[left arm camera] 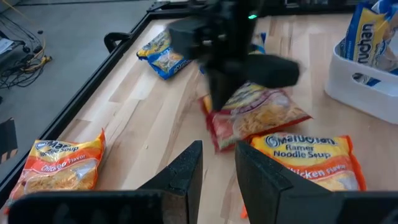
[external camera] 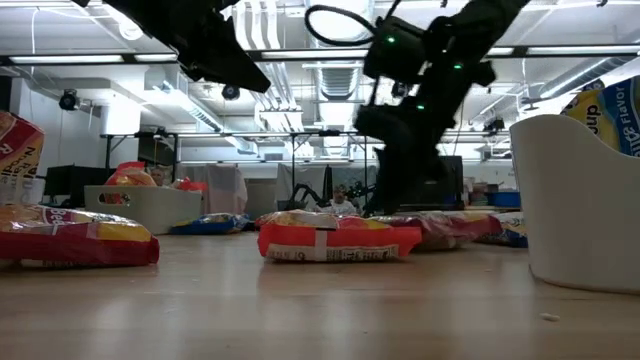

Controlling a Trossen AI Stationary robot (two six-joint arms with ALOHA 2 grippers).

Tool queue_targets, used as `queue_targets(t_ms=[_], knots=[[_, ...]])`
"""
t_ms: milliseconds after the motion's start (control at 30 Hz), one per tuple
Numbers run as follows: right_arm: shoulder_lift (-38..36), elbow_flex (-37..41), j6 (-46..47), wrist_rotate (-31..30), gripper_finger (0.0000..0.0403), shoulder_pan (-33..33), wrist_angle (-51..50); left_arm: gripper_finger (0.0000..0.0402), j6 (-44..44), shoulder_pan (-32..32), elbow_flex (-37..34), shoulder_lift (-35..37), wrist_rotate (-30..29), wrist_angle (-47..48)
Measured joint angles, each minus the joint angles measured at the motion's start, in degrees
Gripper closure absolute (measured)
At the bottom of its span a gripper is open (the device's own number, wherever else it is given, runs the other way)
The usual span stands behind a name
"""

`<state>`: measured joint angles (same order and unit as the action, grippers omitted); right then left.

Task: Sort Maruchan noodles
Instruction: Put the red noodle pack into the transparent bin

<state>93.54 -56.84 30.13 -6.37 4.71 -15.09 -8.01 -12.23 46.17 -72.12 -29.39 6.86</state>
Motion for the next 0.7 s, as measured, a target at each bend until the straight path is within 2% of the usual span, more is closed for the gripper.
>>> queue_targets(t_ms=[133, 333, 533, 700], knots=[[0.31, -3.48, -4.11, 0.81, 0.0394, 0.96, -0.78, 0.0324, -0.35, 0.00, -0.22, 0.00, -0.02, -1.71], [-4.00, -5.59, -7.75, 0.79, 0.0394, 0.81, -9.30, 0.0324, -5.08, 0.00, -2.14, -0.02, -0.02, -2.98], [-11.73, 1.21, -7.28, 0.79, 0.0394, -0.13, -11.23, 0.0324, -6.20, 0.00, -7.39, -1.61, 0.24, -15.72], [-18.73, 10.12, -2.11, 0.76, 0.0394, -0.33, -6.82, 0.0324, -4.83, 0.00, -8.31, -6.05, 0.36, -22.56]])
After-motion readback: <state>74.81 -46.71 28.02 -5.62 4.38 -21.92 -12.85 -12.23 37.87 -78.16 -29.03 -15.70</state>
